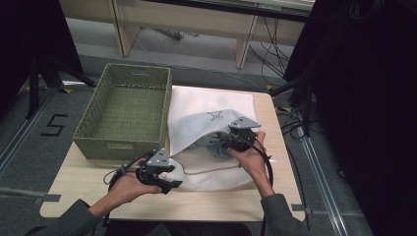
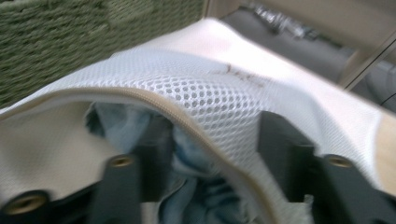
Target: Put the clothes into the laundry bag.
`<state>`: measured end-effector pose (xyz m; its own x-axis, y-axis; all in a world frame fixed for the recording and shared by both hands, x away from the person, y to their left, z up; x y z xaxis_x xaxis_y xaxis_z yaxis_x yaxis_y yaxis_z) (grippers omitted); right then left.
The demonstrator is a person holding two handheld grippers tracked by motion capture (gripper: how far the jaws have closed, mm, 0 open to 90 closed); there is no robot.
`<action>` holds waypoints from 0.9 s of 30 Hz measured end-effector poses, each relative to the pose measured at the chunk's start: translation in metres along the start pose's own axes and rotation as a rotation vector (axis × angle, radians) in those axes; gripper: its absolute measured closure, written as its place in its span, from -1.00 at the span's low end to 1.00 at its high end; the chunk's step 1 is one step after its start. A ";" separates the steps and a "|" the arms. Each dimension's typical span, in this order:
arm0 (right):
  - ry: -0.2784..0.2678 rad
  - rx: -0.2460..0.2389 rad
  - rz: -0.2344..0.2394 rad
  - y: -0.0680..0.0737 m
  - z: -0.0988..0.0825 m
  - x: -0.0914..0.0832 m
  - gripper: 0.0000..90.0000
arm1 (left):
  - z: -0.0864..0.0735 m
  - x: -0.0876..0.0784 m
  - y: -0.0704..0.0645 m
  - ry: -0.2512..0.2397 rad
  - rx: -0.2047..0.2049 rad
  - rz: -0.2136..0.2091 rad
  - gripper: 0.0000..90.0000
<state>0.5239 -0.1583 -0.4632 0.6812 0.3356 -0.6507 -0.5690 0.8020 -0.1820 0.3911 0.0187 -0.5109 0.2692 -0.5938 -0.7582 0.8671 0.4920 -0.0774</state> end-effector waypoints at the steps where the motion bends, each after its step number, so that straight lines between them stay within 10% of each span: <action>1: -0.016 -0.022 -0.021 -0.001 0.003 -0.002 0.56 | -0.001 0.000 0.002 -0.003 -0.002 0.003 -0.09; 10: 0.057 -0.052 0.063 0.012 -0.014 -0.011 0.94 | -0.004 0.002 0.006 0.019 -0.014 0.003 -0.09; 13: 0.249 -0.094 0.128 0.036 -0.066 0.006 0.94 | -0.005 0.003 0.009 0.025 -0.009 0.009 -0.09; 17: 0.365 -0.115 0.135 0.045 -0.095 0.036 0.94 | -0.005 0.004 0.008 0.016 -0.021 0.000 -0.09; 27: 0.332 -0.076 0.133 0.043 -0.094 0.040 0.67 | -0.011 0.006 0.010 0.055 -0.023 0.000 -0.10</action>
<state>0.4840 -0.1568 -0.5662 0.4194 0.2454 -0.8740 -0.6834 0.7191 -0.1261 0.3970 0.0274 -0.5234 0.2449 -0.5580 -0.7929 0.8572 0.5067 -0.0919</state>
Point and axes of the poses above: each handheld gripper's, and its own axes: x roughly forward along the jaws, z roughly out of its top, y roughly to its left, the point moved 10 cm from there along x, roughly forward along the jaws, and after that the axes turned 9 degrees about y, right-handed, at the moved point
